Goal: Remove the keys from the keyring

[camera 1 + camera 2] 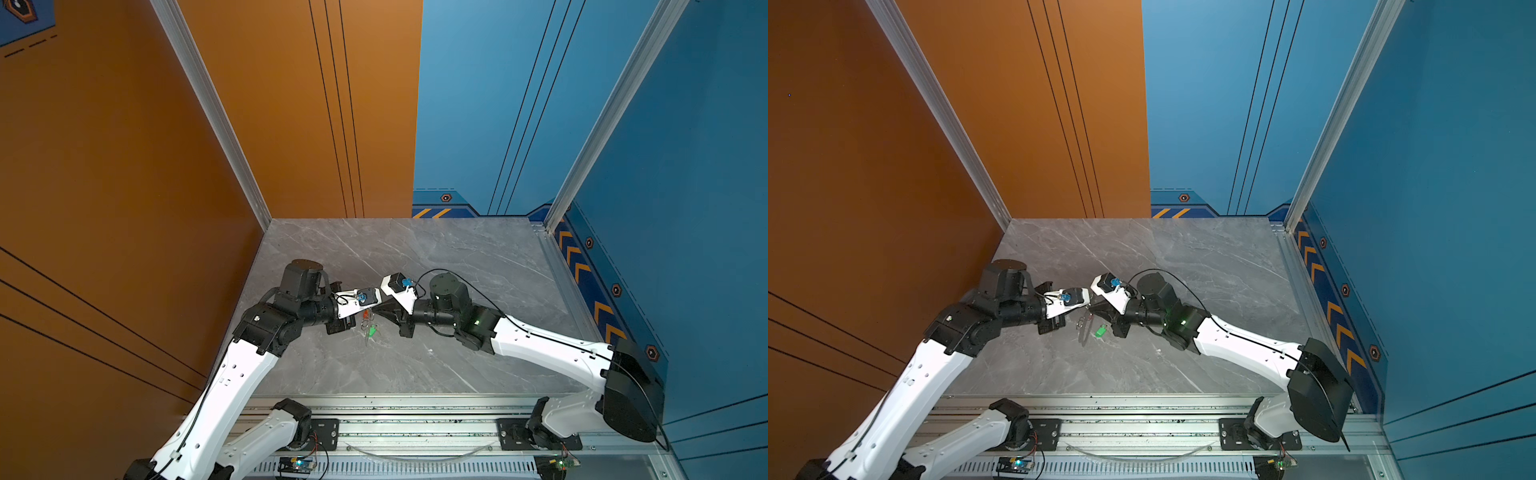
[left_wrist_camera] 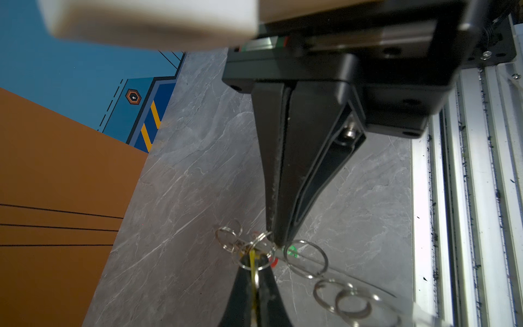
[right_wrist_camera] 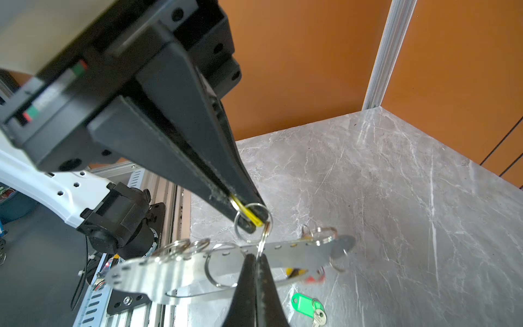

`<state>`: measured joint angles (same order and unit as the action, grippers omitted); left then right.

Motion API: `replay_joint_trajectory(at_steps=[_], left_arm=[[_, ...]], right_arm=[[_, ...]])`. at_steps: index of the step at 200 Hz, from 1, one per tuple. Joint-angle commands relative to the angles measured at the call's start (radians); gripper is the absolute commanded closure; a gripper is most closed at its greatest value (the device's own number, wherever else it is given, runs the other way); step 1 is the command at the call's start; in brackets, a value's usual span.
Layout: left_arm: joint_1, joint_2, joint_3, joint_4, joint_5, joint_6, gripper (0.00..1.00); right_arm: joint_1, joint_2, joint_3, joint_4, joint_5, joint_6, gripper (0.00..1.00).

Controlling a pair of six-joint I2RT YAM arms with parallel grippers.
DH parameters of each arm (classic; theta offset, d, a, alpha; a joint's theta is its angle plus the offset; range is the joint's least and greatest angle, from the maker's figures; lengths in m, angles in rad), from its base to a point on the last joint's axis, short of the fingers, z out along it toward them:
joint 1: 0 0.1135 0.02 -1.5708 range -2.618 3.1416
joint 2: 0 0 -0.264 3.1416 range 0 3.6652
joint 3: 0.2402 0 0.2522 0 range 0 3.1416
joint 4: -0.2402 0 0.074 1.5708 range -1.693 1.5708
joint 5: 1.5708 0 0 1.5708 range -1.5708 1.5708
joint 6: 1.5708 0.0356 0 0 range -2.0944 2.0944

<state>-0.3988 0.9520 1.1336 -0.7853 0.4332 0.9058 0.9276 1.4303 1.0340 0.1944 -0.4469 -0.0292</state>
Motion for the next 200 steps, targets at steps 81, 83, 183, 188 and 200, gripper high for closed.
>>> replay_joint_trajectory(at_steps=[81,83,183,188,200], left_arm=[[-0.103,-0.023,0.010,-0.076,-0.157,0.190,1.00],[-0.106,-0.021,0.011,-0.080,-0.160,0.193,1.00],[-0.232,0.011,0.029,-0.177,-0.312,0.316,1.00],[-0.238,0.013,0.028,-0.182,-0.322,0.320,1.00],[-0.250,0.016,0.029,-0.191,-0.336,0.326,1.00]], right_arm=[[-0.028,0.078,0.210,-0.430,-0.110,-0.071,0.99],[-0.028,0.080,0.214,-0.433,-0.112,-0.070,0.99],[-0.010,0.136,0.296,-0.501,-0.141,-0.029,1.00],[-0.009,0.138,0.301,-0.504,-0.145,-0.028,1.00],[-0.005,0.141,0.306,-0.504,-0.156,-0.019,1.00]])
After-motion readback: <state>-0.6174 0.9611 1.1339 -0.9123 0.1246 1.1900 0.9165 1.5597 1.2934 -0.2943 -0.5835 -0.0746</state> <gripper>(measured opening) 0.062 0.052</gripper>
